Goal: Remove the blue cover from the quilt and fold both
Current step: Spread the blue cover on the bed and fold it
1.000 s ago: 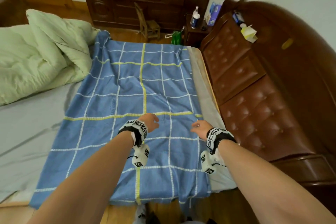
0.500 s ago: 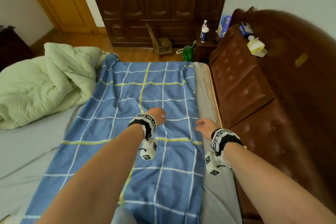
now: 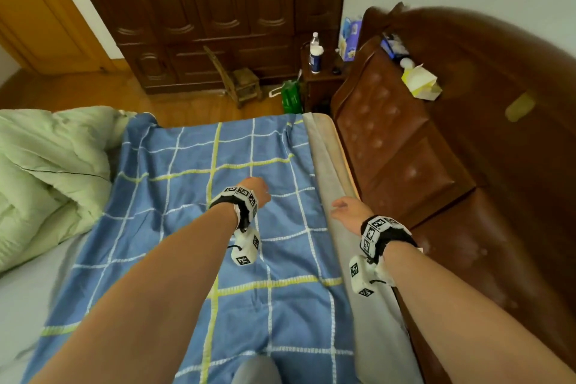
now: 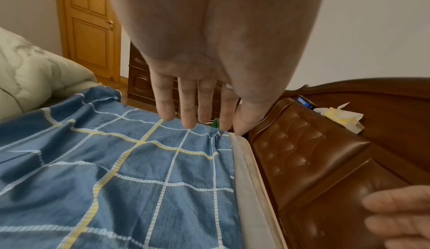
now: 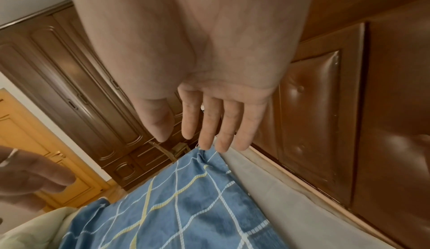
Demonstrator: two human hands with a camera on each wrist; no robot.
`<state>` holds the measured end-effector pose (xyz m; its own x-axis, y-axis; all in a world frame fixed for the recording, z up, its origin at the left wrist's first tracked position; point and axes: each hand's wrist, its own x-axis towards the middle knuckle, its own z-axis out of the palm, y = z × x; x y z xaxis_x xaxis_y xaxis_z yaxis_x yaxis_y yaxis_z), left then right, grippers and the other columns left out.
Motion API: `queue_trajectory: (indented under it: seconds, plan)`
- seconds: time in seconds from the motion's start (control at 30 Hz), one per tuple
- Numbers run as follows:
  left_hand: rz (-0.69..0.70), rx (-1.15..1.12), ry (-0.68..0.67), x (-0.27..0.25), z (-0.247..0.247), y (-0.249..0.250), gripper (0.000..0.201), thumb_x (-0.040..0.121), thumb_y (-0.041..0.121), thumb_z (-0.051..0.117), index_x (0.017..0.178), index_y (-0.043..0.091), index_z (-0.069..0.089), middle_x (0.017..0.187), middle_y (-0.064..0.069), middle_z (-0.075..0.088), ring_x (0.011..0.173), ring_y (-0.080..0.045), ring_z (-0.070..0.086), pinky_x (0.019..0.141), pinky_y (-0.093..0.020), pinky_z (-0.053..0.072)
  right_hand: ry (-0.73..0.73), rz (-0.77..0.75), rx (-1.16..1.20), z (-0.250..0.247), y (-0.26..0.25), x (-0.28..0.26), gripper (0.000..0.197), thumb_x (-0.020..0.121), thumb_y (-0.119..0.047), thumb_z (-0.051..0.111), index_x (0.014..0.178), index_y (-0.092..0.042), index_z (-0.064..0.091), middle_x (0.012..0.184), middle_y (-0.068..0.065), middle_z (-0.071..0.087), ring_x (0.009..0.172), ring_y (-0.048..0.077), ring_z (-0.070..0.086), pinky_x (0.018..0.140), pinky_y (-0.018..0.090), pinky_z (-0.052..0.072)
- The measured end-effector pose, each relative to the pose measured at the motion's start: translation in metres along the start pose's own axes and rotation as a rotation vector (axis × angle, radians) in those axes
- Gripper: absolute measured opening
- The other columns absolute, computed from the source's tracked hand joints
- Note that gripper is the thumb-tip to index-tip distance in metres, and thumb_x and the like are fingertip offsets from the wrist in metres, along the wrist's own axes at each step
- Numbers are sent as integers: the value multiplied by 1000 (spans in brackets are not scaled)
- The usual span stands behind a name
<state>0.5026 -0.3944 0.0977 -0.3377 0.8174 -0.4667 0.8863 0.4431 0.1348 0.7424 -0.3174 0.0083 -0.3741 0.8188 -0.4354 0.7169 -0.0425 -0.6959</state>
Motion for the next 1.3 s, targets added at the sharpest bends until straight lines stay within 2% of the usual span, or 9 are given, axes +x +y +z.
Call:
queue_trajectory:
  seconds: [0.2,0.4,0.57,0.73,0.83,1.0,1.13,1.23,1.3]
  plan:
    - [26,-131,-57,132,1,-73,45,95,28,54,138,17,49,143,-15,44,124,-34,51,102,-43,45,14,85,-38,50,-51,107,34,89,-20,67,122,-12,63,113,5,67,107,21,63,96,29,47]
    - [44,-164,-93,253,19,-155,57,94,39,52,148,30,35,156,-7,27,143,-35,23,112,-48,34,-20,125,-103,106,-107,215,38,88,-26,68,124,-19,60,123,7,65,99,20,62,94,33,48]
    - [43,-128,-197,331,71,-188,81,84,51,64,151,37,23,160,-7,18,146,-33,16,116,-50,26,-232,140,-295,140,-118,284,66,88,-31,72,146,-22,42,151,7,40,136,24,43,110,33,38]
    - [47,-130,-407,412,164,-182,98,76,44,79,153,40,18,163,-3,-8,148,-40,0,118,-54,19,-457,131,-652,210,-65,393,99,83,-38,76,157,-20,13,164,11,4,151,29,7,121,41,15]
    - [85,-69,-403,462,236,-173,92,74,39,81,148,43,26,162,0,-8,145,-44,5,115,-54,27,-517,116,-923,265,10,449,115,79,-47,76,157,-26,-6,162,16,-15,149,41,-7,121,51,11]
    - [-28,29,-490,527,313,-171,100,72,55,66,138,59,-9,154,-3,-36,140,-44,-30,104,-77,9,-578,15,-983,281,70,490,121,75,-43,80,155,-32,-10,159,18,-22,146,47,-8,120,55,9]
    - [-75,-129,-484,516,267,-164,60,98,27,50,152,37,25,163,-6,-5,147,-43,-3,118,-59,2,-692,-8,-896,267,72,499,116,80,-21,78,154,-36,-11,159,14,-26,147,44,-8,120,55,13]
    - [-170,-115,-225,520,243,-140,52,92,11,57,138,33,47,148,-5,33,135,-34,30,104,-45,42,-724,-65,-914,258,74,494,107,84,-15,70,155,-33,-7,159,16,-21,147,45,-4,120,52,12]
    - [-174,-60,-69,539,224,-124,65,84,19,71,138,40,42,149,-4,25,136,-28,28,94,-43,49,-731,-92,-852,253,71,494,97,86,-8,63,156,-31,0,161,13,-15,147,43,1,120,50,16]
